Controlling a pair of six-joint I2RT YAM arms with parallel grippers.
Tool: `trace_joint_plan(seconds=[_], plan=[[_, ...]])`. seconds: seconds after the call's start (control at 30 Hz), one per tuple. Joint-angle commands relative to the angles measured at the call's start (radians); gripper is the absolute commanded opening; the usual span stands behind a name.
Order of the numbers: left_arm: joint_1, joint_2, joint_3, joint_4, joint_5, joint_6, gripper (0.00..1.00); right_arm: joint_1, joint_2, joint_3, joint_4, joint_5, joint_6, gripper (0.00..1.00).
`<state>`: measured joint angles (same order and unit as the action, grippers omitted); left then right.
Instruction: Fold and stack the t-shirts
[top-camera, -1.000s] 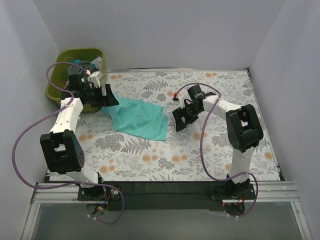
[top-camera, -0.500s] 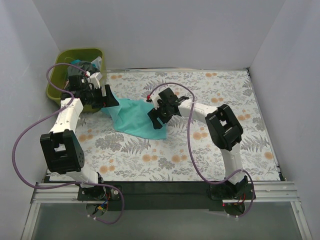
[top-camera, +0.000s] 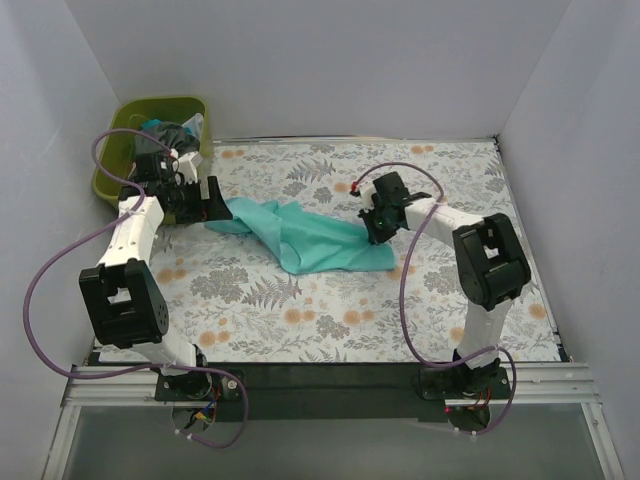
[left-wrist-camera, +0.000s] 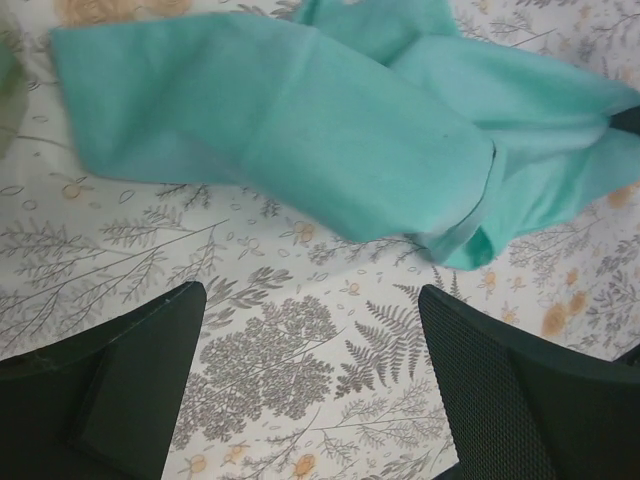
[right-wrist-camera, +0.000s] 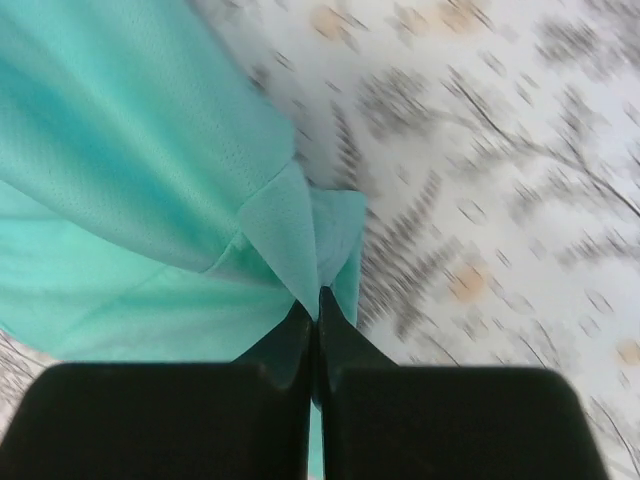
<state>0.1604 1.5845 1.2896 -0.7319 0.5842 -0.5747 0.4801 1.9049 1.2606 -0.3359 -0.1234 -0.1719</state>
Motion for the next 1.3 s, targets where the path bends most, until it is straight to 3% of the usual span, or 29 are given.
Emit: trace_joint_plan(seconds=[0.0,0.13,0.2,0.27,0.43,0.57,0.6,0.67,0.7,0.8,0.83,0.9,1.1,1.27], plan=[[0.031,-0.047,0.01,-0.053,-0.064,0.068,0.82,-0.064,-0.127,-0.059,-0.055,-0.01,-0.05,0.01],[0.045,-0.083,-0.012,-0.075,-0.031,0.14,0.81,-0.095,-0.196,-0.113,-0.074,-0.103,-0.058,0.01],[0.036,-0.121,-0.036,-0.073,0.109,0.188,0.81,-0.097,-0.219,-0.122,-0.087,-0.16,-0.045,0.01],[-0.057,-0.152,-0.062,-0.04,0.144,0.211,0.78,-0.097,-0.236,-0.125,-0.094,-0.232,-0.037,0.01],[-0.433,-0.222,-0.173,0.1,-0.038,0.286,0.72,-0.152,-0.253,-0.115,-0.129,-0.268,-0.02,0.01],[-0.579,-0.163,-0.206,0.19,-0.199,0.349,0.66,-0.224,-0.256,-0.107,-0.184,-0.271,-0.07,0.01],[-0.584,-0.152,-0.202,0.221,-0.213,0.349,0.65,-0.225,-0.253,-0.107,-0.195,-0.257,-0.084,0.01],[-0.584,-0.107,-0.152,0.253,-0.236,0.355,0.65,-0.236,-0.256,-0.105,-0.238,-0.228,-0.11,0.12],[-0.584,-0.094,-0.129,0.252,-0.242,0.358,0.65,-0.242,-0.263,-0.105,-0.241,-0.22,-0.133,0.25],[-0.569,-0.072,-0.063,0.243,-0.258,0.375,0.65,-0.256,-0.323,-0.124,-0.241,-0.199,-0.193,0.49],[-0.55,-0.066,-0.049,0.221,-0.245,0.384,0.65,-0.256,-0.361,-0.13,-0.239,-0.194,-0.216,0.67],[-0.529,-0.047,-0.03,0.204,-0.245,0.415,0.66,-0.255,-0.394,-0.156,-0.23,-0.188,-0.251,0.79],[-0.464,0.037,-0.003,0.172,-0.19,0.454,0.69,-0.201,-0.478,-0.25,-0.226,-0.237,-0.399,0.75],[-0.458,0.121,0.039,0.18,-0.142,0.431,0.69,-0.08,-0.465,-0.345,-0.151,-0.153,-0.439,0.71]])
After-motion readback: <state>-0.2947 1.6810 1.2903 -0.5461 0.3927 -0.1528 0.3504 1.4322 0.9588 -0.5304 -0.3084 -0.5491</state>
